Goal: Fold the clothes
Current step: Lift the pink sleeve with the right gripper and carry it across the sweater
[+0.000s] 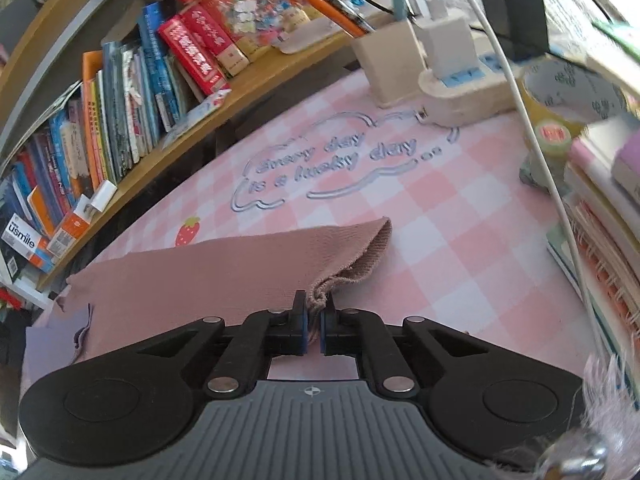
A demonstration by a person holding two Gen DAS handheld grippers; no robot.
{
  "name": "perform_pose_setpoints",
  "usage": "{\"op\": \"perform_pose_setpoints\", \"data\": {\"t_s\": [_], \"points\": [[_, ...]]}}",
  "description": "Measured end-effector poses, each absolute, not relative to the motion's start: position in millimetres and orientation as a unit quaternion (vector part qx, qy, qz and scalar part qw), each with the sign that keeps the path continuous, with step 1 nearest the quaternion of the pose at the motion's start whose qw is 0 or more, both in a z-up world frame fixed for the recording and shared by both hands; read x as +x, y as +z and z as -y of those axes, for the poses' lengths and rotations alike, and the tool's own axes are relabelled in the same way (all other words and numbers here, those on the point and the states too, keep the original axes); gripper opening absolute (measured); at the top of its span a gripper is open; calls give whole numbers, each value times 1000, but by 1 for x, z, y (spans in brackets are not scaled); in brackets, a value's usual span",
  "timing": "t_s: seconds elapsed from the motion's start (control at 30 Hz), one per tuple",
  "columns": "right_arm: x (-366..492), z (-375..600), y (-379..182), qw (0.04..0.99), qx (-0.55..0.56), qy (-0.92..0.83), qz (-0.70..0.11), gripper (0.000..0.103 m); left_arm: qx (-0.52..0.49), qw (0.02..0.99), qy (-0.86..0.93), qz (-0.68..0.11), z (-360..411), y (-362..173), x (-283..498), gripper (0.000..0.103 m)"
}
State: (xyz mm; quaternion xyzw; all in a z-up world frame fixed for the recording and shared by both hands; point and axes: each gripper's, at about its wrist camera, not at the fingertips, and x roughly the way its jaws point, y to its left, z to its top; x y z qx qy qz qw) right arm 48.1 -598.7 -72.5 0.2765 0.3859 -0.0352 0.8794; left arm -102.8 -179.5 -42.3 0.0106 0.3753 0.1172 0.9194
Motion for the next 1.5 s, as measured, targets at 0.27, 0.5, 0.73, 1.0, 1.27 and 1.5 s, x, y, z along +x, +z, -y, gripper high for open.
{"op": "perform_pose_setpoints", "data": {"t_s": [0.27,0.5,0.73,1.0,1.27,1.5], "points": [[53,576,-37,903,249,-11,-351,5,1,924,105,-369,163,-44,-100,88],[58,536,-9,917,233,0,-325,5,1,932,70,-355,136,-41,-93,88],[70,476,20,928,204,14,-311,5,24,944,11,-329,103,-29,-88,88],[99,378,48,937,162,55,-305,5,37,951,-23,-307,54,-20,-86,88],[122,288,64,943,139,86,-291,5,24,956,-8,-293,-1,-15,-87,92],[136,226,68,943,128,110,-288,5,20,956,-1,-293,-37,-12,-91,92]]}}
